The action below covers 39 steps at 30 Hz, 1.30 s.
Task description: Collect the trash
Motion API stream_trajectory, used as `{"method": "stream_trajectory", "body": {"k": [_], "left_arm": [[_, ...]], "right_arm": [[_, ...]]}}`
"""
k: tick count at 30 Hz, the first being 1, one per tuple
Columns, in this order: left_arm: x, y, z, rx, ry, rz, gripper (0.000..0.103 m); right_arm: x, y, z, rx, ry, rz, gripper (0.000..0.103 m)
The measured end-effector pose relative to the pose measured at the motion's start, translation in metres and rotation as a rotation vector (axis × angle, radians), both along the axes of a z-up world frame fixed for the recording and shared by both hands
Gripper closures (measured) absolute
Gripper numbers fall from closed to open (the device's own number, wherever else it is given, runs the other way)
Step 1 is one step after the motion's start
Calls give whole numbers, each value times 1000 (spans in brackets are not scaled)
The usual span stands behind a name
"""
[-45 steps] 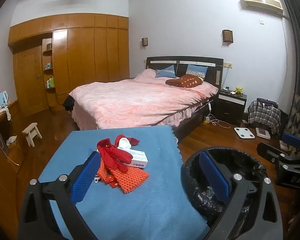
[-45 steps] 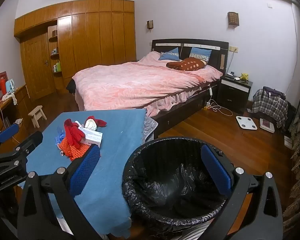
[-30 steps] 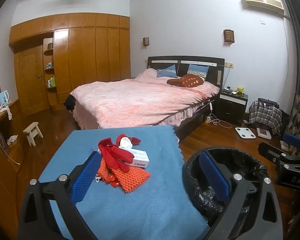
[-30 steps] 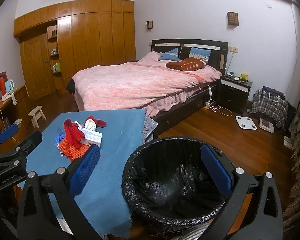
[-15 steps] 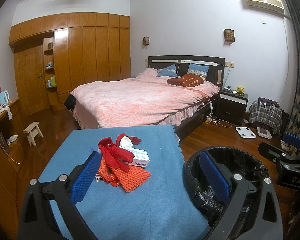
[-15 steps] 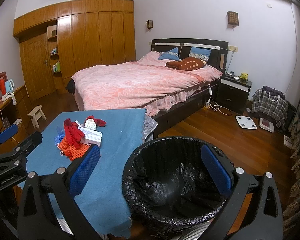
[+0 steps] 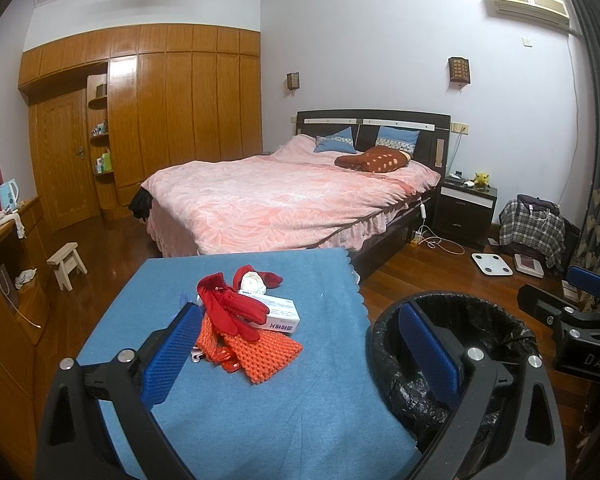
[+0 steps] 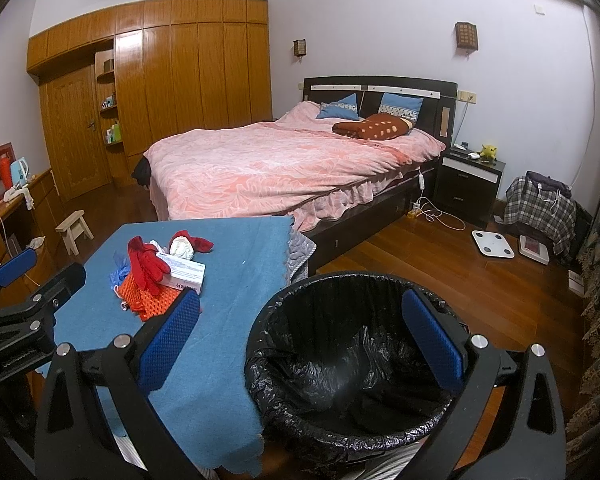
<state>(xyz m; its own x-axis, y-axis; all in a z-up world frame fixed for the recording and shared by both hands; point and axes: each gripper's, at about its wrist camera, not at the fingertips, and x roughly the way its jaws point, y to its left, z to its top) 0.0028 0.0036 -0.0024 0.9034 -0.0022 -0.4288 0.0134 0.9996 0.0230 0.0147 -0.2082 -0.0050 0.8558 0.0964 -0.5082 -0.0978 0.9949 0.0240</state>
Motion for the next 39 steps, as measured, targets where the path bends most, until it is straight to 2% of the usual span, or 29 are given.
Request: {"method": "stream_trajectory", "body": {"k": [39], "left_arm": [[1,-1,0,0,6,1,6]], "right_arm": [[2,-2,1,3,5,1,5]]}}
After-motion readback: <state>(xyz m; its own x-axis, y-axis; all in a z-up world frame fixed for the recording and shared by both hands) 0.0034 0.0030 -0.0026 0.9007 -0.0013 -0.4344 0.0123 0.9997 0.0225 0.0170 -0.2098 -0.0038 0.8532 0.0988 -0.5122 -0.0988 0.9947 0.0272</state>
